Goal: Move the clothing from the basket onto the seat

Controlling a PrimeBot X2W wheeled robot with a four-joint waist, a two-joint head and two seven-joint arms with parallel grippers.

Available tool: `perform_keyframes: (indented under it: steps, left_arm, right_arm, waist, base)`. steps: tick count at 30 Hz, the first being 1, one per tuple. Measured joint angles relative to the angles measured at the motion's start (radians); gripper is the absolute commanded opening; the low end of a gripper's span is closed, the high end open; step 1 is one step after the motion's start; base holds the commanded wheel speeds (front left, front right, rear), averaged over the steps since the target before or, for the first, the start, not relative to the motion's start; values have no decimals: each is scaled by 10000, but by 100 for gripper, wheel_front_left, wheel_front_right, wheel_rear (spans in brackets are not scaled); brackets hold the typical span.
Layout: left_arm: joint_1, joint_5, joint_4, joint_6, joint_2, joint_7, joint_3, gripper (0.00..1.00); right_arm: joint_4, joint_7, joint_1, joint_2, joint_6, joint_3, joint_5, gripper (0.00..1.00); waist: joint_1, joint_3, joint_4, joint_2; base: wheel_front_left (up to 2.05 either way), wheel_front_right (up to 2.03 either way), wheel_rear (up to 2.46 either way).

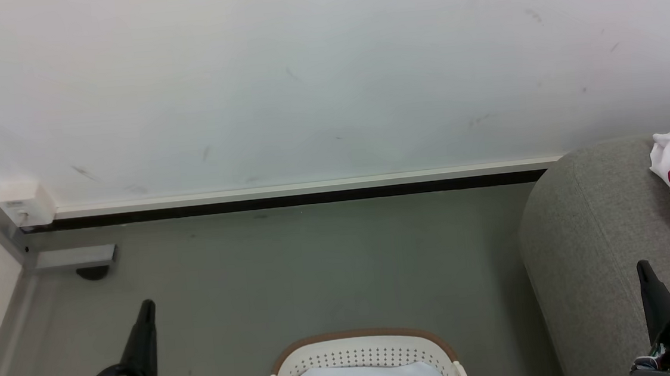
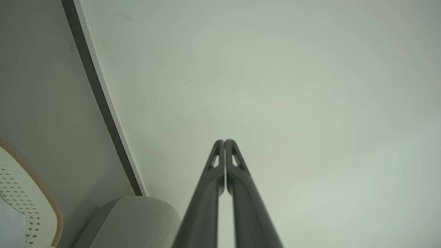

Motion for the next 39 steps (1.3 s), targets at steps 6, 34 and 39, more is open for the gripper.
perform_keyframes:
  steps: [6, 34, 39]
  left_arm:
    - [0, 0, 0, 0, 0, 0, 0, 0]
    - [-1, 0, 0, 0, 0, 0, 0, 0]
    - [-1, 0, 0, 0, 0, 0, 0, 0]
  right_arm:
    - [0, -12, 0, -15, 0, 23, 4, 0]
    - [-6, -100, 0, -130, 0, 123, 107, 0]
    - [-8, -121, 1, -142, 0, 142, 119, 0]
  waist:
    - [0, 0, 0, 0]
    - [0, 0, 0, 0]
    - [0, 0, 0, 0]
  base:
    - [0, 0, 0]
    - [0, 0, 0]
    - [0, 0, 0]
